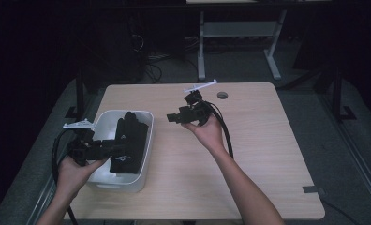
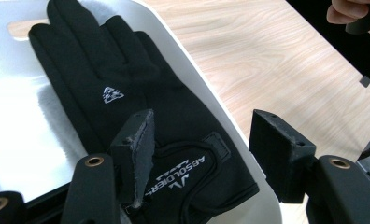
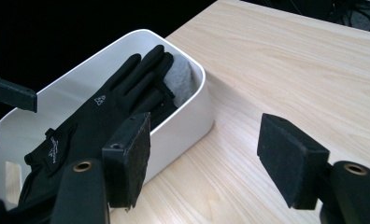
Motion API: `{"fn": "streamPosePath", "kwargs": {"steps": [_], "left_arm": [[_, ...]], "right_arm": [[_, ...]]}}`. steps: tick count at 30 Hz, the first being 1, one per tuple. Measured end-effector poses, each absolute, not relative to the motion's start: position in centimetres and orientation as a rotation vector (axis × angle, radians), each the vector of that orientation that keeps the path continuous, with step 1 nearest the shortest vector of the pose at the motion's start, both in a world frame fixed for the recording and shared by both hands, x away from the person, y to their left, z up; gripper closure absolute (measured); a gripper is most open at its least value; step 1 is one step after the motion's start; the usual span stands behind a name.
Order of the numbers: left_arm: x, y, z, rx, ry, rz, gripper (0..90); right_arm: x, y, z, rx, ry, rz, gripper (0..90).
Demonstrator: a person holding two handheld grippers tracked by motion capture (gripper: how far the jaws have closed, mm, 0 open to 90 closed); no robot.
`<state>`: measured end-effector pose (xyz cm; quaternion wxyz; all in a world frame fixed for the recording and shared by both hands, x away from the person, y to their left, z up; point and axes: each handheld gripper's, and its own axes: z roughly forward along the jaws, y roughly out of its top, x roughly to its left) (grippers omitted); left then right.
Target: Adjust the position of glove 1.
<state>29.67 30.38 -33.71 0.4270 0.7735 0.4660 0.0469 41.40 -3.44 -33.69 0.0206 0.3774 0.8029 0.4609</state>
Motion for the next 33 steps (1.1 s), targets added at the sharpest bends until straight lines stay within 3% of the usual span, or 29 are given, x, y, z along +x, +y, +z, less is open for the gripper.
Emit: {"fn": "streamPosePath", "kwargs": {"steps": [33], "left_arm": [[30.6, 27.3, -32.4, 1.922, 1.094, 0.11, 31.3]], "right_arm": [[40.5, -9.7, -34.0, 1.285, 2.389, 1.382, 28.6]]}}
